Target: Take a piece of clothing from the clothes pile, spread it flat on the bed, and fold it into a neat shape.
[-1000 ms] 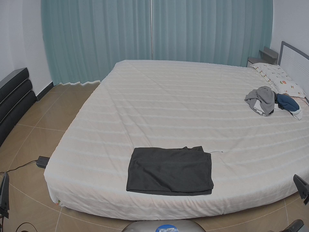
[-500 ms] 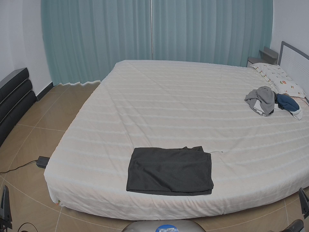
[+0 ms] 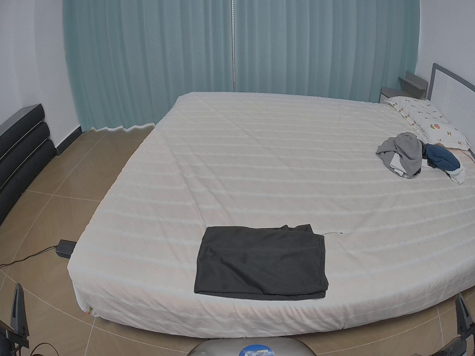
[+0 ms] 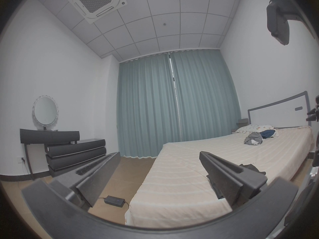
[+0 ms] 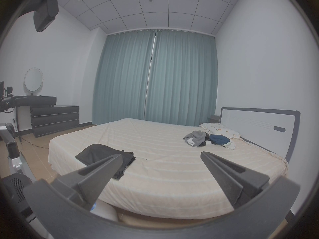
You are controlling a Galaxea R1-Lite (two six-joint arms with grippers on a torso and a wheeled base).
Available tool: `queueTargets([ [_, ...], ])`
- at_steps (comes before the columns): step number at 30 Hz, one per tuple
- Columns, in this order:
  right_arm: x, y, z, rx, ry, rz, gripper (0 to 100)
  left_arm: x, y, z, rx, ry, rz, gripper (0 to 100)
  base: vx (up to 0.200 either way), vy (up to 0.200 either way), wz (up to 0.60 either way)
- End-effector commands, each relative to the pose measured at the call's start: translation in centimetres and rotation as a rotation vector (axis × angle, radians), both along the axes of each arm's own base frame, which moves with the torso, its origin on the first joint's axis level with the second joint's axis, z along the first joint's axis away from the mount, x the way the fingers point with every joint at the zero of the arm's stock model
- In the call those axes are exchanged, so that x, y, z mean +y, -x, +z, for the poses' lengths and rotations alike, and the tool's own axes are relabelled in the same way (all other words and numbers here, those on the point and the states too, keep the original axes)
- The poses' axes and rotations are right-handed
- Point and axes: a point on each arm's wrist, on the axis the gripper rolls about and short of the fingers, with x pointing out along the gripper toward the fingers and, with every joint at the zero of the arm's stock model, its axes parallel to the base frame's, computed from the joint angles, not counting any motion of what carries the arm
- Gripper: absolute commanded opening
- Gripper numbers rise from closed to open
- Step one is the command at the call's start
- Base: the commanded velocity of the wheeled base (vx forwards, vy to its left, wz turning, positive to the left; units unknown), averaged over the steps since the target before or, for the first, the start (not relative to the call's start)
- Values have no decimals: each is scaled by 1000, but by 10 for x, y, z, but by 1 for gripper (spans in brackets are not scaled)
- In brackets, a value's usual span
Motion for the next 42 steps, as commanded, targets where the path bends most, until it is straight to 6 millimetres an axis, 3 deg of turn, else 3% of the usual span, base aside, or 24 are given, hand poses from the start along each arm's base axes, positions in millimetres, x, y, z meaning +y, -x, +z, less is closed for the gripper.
queueTargets([
  [1,0,-10,-22,3,18,1,100,1,-1,-3,0,10,24,100,0,0,0],
  [3,0,-16,-33,0,35,-3,100,1,-1,-5,18,16,49,100,0,0,0],
  [9,0,-17,-34,-17,34,6,100,1,-3,-14,83,22,56,100,0,0,0],
  [14,0,-17,-35,-14,-4,6,100,1,-11,-36,161,46,47,100,0,0,0],
  [22,0,-16,-42,82,-131,0,100,-1,-11,-36,160,78,-37,100,0,0,0],
  [42,1,-17,-41,50,-111,32,100,-3,-11,-43,226,69,-123,100,0,0,0],
])
